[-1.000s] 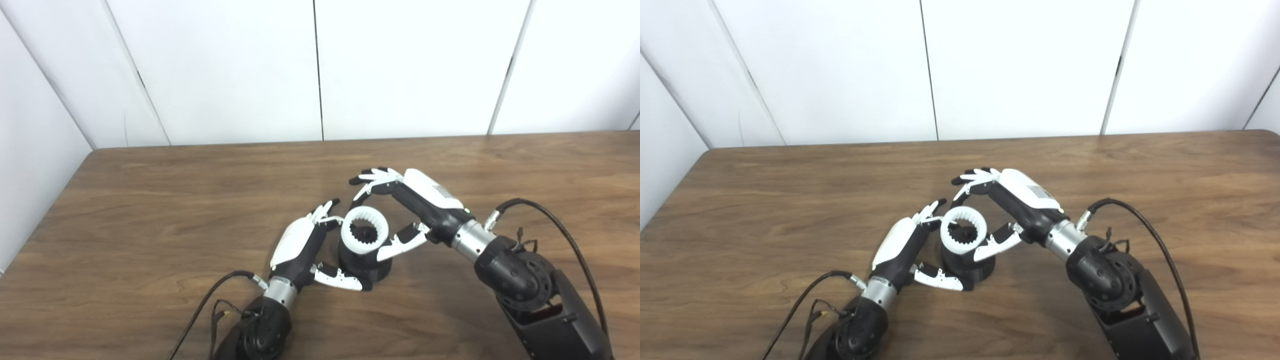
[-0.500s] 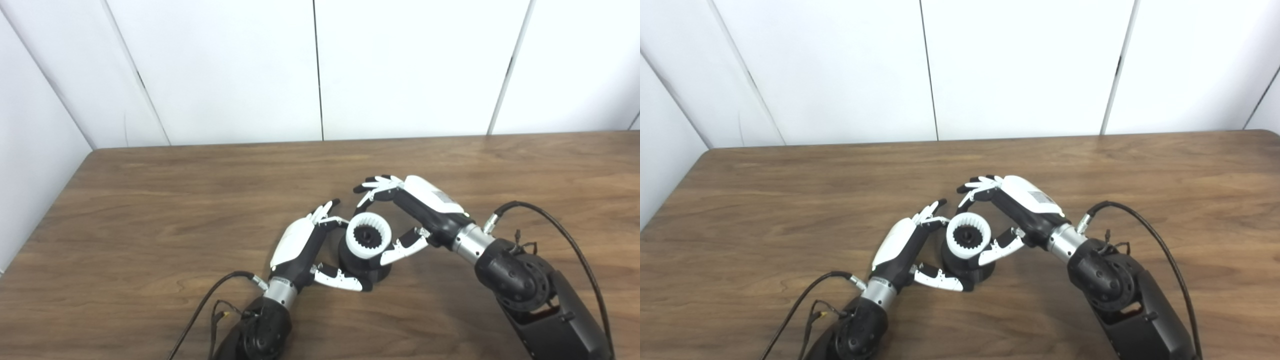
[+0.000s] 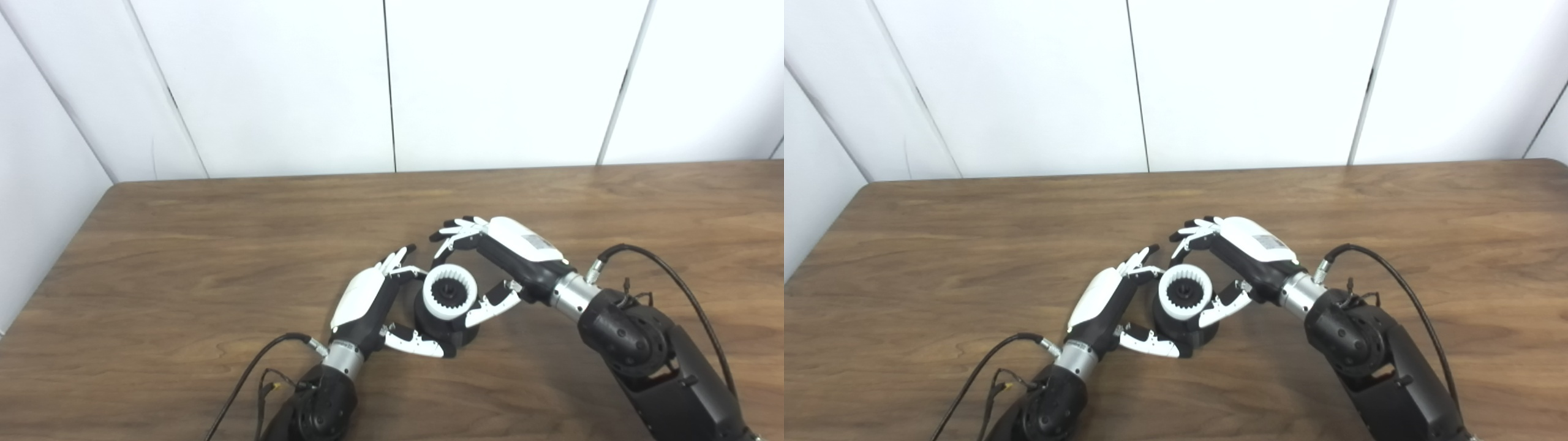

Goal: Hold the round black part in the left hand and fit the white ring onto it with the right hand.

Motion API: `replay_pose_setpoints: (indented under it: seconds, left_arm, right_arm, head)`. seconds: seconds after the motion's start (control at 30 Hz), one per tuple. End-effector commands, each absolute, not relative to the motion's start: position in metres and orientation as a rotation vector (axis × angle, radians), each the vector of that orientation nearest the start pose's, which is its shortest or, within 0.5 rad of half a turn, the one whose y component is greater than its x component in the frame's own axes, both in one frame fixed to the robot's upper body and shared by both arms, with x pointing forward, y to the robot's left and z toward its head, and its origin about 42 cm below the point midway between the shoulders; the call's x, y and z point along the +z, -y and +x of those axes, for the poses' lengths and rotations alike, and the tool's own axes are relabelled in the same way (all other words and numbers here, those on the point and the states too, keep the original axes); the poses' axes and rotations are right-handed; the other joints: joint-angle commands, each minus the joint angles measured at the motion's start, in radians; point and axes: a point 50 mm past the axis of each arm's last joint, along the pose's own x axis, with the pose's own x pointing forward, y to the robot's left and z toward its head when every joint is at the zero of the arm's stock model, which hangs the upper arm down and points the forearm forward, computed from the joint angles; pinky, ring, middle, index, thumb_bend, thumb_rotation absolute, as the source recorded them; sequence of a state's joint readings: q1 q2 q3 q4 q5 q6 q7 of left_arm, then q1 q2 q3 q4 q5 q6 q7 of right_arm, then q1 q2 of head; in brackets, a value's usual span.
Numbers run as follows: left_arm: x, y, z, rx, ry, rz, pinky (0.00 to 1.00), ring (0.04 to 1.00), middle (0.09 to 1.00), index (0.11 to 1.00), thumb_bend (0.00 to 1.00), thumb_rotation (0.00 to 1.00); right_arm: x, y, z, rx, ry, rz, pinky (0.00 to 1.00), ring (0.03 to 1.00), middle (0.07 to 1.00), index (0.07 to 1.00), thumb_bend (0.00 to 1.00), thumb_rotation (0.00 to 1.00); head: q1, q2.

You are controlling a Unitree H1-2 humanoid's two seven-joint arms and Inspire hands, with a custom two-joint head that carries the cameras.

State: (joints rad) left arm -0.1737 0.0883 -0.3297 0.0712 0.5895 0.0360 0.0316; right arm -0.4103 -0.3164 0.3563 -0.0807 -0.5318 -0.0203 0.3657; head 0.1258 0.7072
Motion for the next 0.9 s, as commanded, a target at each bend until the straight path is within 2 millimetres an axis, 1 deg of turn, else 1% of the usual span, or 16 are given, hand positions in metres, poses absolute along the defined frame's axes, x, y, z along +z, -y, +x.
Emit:
replay_pose_setpoints:
  seconds: [0.0, 0.4, 0.87]
  left_arm:
    - [0.128, -0.136, 0.326, -0.283, 0.207, 0.724, 1.0, 1.0, 1.0, 0.607, 0.97, 0.27]
    - [0.127, -0.136, 0.325, -0.281, 0.205, 0.717, 1.0, 1.0, 1.0, 0.6, 0.97, 0.27]
    - [0.129, -0.137, 0.325, -0.277, 0.201, 0.717, 1.0, 1.0, 1.0, 0.605, 0.98, 0.26]
  right_arm:
    - [0.235, 0.159, 0.379, 0.623, 0.457, -0.992, 1.0, 0.94, 0.856, 0.48, 0.52, 0.15]
    - [0.213, 0.156, 0.383, 0.635, 0.41, -1.016, 1.0, 0.941, 0.858, 0.481, 0.52, 0.15]
    - [0.196, 0.167, 0.385, 0.634, 0.356, -1.044, 1.0, 0.942, 0.86, 0.481, 0.52, 0.15]
  head:
    - [0.001, 0.0]
    - [0.002, 0.008]
    - [0.001, 0.011]
